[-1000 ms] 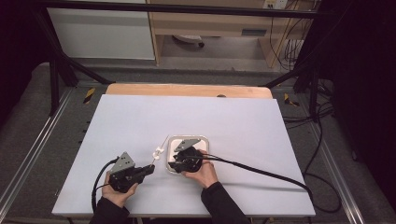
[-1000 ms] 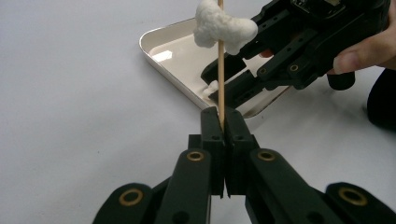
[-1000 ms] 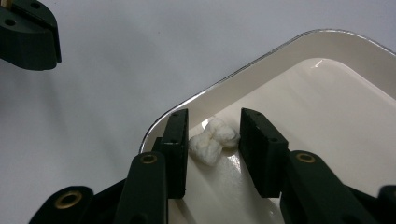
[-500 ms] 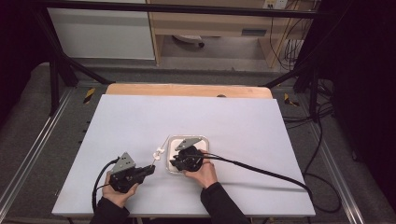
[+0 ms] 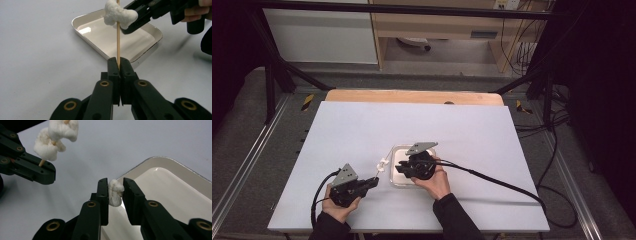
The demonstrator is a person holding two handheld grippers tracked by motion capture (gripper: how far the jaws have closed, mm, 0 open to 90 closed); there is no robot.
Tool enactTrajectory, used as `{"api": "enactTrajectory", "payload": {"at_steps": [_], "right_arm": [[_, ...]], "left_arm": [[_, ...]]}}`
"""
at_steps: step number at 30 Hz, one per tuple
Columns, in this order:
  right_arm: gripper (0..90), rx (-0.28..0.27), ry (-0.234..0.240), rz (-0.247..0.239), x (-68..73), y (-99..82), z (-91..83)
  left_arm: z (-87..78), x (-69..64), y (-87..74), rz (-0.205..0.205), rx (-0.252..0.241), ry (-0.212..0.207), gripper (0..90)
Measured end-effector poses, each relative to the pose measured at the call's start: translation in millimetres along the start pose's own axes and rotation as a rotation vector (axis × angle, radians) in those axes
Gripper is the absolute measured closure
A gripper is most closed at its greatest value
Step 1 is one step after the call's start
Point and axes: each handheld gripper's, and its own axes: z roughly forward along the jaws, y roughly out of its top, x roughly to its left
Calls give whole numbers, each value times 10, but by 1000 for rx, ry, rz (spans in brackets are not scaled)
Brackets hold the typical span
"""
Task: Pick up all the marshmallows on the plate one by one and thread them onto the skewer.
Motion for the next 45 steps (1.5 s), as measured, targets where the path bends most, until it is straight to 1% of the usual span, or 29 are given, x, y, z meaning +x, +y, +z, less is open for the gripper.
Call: {"api": "enactTrajectory", "payload": {"at_steps": [4,10,15,18,22,25,31,36,41,45], "right_arm": [[761,-35,4,18,-53,-3,-125],[764,-99,21,70,-159,-10,-340],[767,-147,32,85,-210,13,-513],[767,-181,44,92,-221,53,-614],[768,-232,76,111,-232,113,-716],[767,-254,93,122,-235,141,-768],[768,-281,104,131,-254,179,-842],[767,-304,124,143,-266,210,-886],[767,-316,140,147,-261,255,-911],[766,-310,155,144,-245,293,-887]], "left_arm": [[10,-14,2,5,2,-6,888],[22,-45,7,15,2,-13,888],[29,-66,10,20,3,-18,888],[35,-87,15,29,3,-24,888],[43,-113,20,40,3,-31,888],[46,-130,25,42,2,-35,888],[56,-138,28,49,4,-42,888],[60,-148,29,56,6,-44,888],[71,-160,30,59,5,-50,888],[65,-164,32,64,2,-51,888]]}}
